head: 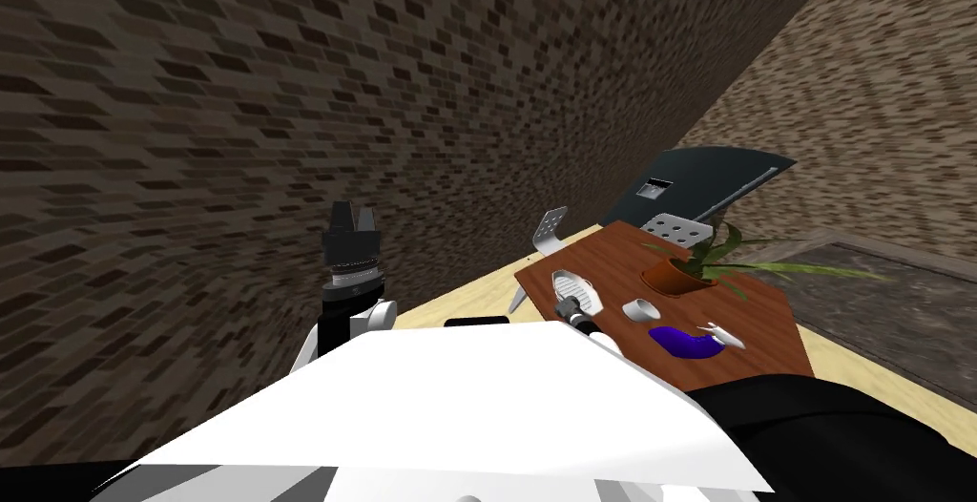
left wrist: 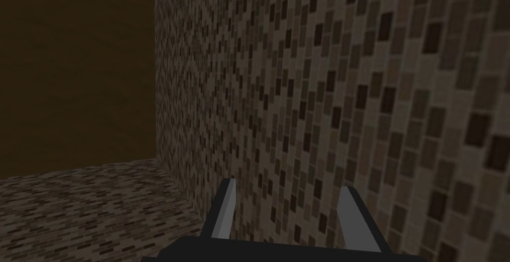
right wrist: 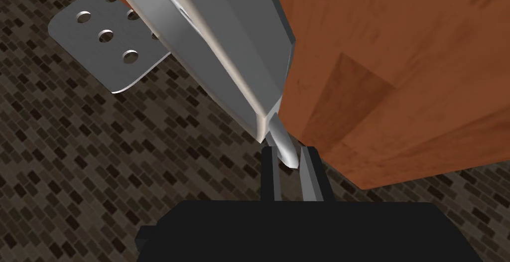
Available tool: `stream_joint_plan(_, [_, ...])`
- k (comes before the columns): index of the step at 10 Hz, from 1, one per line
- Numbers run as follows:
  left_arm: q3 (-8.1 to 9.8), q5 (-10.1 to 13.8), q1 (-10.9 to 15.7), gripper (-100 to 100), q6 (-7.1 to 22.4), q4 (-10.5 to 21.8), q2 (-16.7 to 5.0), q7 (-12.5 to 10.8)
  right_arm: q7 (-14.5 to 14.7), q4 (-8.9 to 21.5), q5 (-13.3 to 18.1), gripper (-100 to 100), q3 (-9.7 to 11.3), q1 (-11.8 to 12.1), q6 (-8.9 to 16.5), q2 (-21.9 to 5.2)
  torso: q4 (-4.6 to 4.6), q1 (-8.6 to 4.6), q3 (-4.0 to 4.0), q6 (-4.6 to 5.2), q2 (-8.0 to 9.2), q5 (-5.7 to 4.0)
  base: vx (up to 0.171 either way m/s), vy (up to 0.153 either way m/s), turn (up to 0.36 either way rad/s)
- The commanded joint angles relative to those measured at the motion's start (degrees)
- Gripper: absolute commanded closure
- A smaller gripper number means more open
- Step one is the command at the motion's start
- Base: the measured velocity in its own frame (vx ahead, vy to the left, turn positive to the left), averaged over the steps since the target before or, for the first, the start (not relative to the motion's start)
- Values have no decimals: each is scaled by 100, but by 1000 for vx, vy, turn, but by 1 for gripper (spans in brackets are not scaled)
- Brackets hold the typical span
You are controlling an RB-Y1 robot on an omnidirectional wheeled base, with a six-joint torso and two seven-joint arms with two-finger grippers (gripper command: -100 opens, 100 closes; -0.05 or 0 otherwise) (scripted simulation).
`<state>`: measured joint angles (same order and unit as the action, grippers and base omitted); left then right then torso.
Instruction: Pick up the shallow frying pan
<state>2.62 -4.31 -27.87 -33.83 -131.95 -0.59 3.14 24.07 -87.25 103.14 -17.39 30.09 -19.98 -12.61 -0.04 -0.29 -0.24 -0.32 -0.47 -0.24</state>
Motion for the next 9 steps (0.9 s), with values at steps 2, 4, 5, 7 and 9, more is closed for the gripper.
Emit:
stream_joint_plan(2, [0, 0, 0, 0, 0, 0, 0, 0, -96, -7, 471, 100, -37, -84, -394, 53, -7, 11, -10, 1, -14, 0, 94, 50, -362])
stream_joint_plan(4, [-1, 0, 2, 0, 0, 0, 0, 0, -318, -47, 833, 100, -133, -268, -650, 144, -10, -2, -3, -6, 7, -12, 54, 32, -235])
stream_joint_plan(5, [0, 0, 0, 0, 0, 0, 0, 0, -318, -47, 1041, 100, -133, -268, -807, 144, -12, 5, -11, 2, -10, -10, 98, 57, -447])
stream_joint_plan(7, [-1, 0, 1, 0, 0, 0, 0, 0, -318, -47, 1417, 100, -133, -268, -931, 144, -19, 1, -11, 1, -2, -18, 30, 24, -135])
stream_joint_plan(9, [-1, 0, 2, 0, 0, 0, 0, 0, -346, -64, 1344, 0, -148, -285, -912, 137, -19, -15, -2, -3, 16, -28, 0, 0, 0])
